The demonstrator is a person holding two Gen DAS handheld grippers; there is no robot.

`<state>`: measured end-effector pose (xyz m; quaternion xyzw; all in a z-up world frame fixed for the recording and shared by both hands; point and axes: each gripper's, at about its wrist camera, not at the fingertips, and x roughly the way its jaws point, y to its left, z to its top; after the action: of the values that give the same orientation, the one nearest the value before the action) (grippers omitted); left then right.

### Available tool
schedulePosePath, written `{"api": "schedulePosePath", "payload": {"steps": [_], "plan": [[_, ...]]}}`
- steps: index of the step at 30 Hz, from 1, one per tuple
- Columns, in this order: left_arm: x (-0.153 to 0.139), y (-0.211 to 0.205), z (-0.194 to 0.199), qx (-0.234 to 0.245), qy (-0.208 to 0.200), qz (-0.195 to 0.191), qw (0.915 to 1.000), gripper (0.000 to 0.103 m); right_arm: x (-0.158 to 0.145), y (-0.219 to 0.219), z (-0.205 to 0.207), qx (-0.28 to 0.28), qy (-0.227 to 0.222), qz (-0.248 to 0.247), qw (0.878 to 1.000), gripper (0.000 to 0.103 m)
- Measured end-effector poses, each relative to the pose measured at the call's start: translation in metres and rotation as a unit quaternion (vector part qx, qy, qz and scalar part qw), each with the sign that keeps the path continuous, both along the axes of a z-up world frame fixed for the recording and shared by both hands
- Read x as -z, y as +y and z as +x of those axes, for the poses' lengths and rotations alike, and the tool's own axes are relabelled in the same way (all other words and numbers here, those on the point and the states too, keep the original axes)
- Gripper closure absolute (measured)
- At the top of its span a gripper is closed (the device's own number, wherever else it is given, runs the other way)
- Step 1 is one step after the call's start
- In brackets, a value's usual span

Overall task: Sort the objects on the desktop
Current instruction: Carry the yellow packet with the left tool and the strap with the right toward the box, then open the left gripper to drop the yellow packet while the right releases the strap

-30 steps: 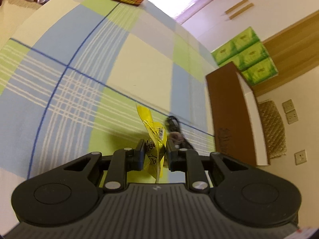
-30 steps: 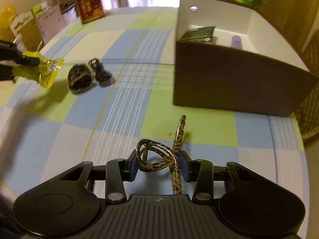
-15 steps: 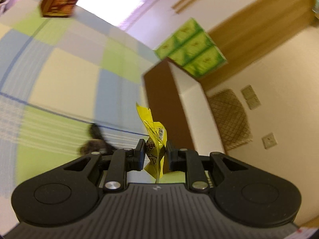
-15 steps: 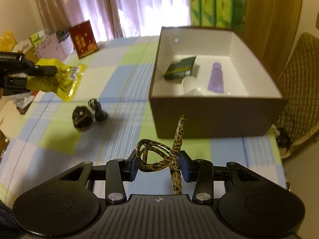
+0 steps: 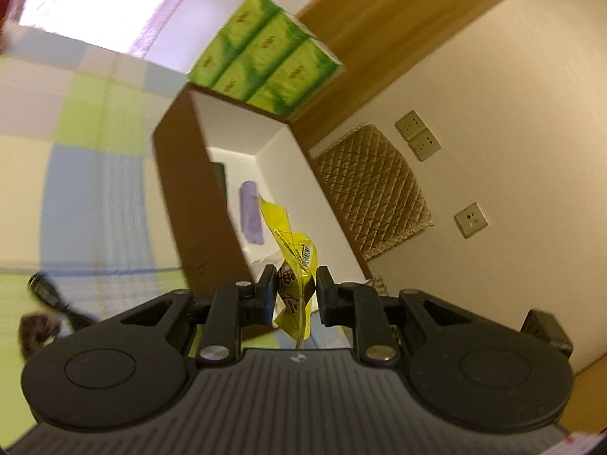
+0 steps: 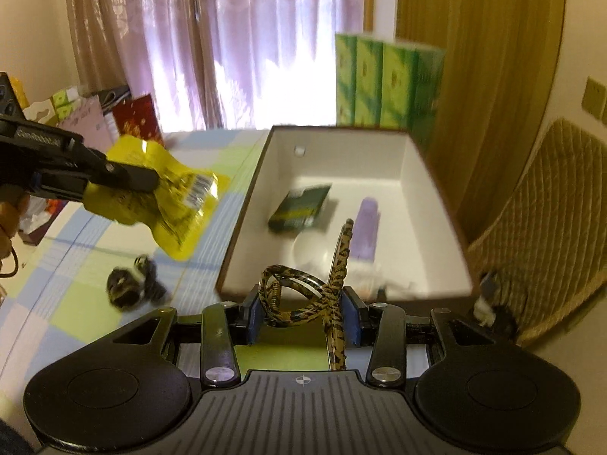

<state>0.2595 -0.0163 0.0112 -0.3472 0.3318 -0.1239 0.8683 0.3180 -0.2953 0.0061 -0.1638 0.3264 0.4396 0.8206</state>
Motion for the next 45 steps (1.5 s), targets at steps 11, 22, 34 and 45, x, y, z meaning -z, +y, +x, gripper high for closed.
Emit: {"api": "schedulePosePath", "payload": {"steps": [11, 22, 34, 45], "plan": [[-0.014, -0.022, 0.090, 0.022, -0.008, 0.062, 0.9978, 0.086, -0.003, 0.039, 0.079, -0.020, -0.017, 0.006, 1.000, 0.064], [0.019, -0.031, 0.195, 0.029, 0.050, 0.129, 0.9899, 0.086, 0.057, 0.092, 0.167, -0.006, 0.030, -0.060, 0.998, 0.064], [0.062, -0.036, 0.287, 0.034, 0.118, 0.185, 0.9750, 0.086, 0.094, 0.127, 0.223, 0.033, 0.072, -0.085, 0.993, 0.064], [0.089, -0.043, 0.323, 0.053, 0.147, 0.224, 0.9619, 0.085, 0.106, 0.131, 0.231, 0.031, 0.071, -0.095, 0.992, 0.064]]}}
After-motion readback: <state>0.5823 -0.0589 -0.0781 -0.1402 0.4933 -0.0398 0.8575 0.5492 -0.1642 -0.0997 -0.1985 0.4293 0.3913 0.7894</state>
